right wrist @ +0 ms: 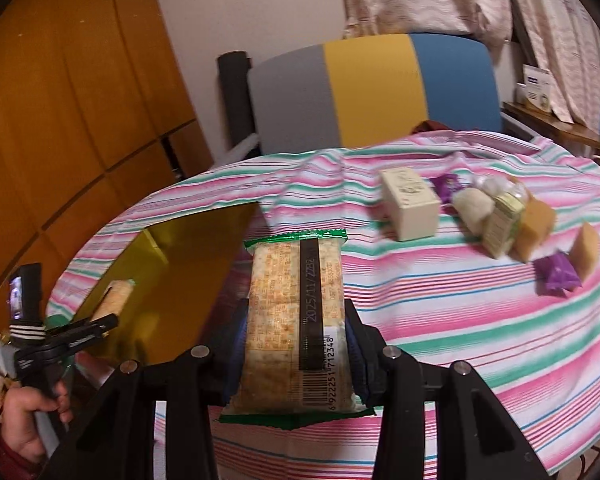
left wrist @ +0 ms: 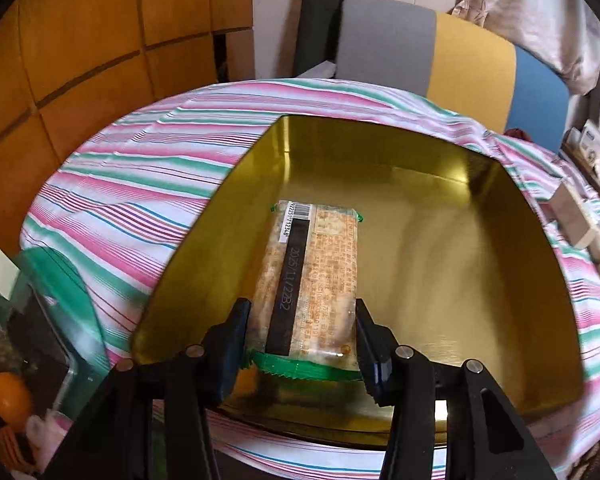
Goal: Organize objects
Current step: 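Lower the cracker pack into the gold tray and open the right tool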
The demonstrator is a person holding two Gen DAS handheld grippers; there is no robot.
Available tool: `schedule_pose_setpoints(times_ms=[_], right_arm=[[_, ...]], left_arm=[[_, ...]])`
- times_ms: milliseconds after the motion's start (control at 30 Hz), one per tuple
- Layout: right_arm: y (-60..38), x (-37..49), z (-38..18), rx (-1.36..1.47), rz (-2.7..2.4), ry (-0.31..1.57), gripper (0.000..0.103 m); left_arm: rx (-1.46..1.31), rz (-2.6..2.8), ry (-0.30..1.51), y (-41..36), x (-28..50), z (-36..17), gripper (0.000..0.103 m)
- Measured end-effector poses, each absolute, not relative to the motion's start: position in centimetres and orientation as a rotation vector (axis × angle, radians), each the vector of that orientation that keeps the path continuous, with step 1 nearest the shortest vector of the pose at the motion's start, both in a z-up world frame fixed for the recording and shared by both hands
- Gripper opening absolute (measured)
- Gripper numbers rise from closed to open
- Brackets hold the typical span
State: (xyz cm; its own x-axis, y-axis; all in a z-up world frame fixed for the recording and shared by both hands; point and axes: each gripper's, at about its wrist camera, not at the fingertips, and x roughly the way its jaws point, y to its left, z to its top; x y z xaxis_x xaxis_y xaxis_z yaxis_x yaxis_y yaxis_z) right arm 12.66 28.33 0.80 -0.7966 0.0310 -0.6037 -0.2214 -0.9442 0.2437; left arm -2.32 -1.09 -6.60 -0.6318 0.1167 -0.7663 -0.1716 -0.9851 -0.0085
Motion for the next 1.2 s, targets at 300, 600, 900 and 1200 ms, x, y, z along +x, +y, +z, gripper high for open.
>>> schedule_pose_setpoints(times_ms=[300, 600, 900, 1200], right_arm=[[25.1, 11.7, 1.2, -0.977, 2.894, 0.422, 0.043], [21.7, 10.0, 0.7, -1.083, 2.973, 0.364, 0.043], [17.7, 5.6, -1.1, -1.329, 3.001, 0.386, 0.043], [14.4, -0.5, -3.5, -1.522, 2.916, 0.466, 0.043]], left_arm=[[-1.233, 2.79, 0.144, -1.8, -2.7, -6.1, 0.071], [-1.088, 2.906, -0.028, -2.9, -1.2, -2.4, 0.103], [-1.137, 2.968, -0.199, -5.3, -1.2, -0.6, 0.103], [-1.082, 2.982, -0.395, -7.5, -0.8, 1.5, 0.103]])
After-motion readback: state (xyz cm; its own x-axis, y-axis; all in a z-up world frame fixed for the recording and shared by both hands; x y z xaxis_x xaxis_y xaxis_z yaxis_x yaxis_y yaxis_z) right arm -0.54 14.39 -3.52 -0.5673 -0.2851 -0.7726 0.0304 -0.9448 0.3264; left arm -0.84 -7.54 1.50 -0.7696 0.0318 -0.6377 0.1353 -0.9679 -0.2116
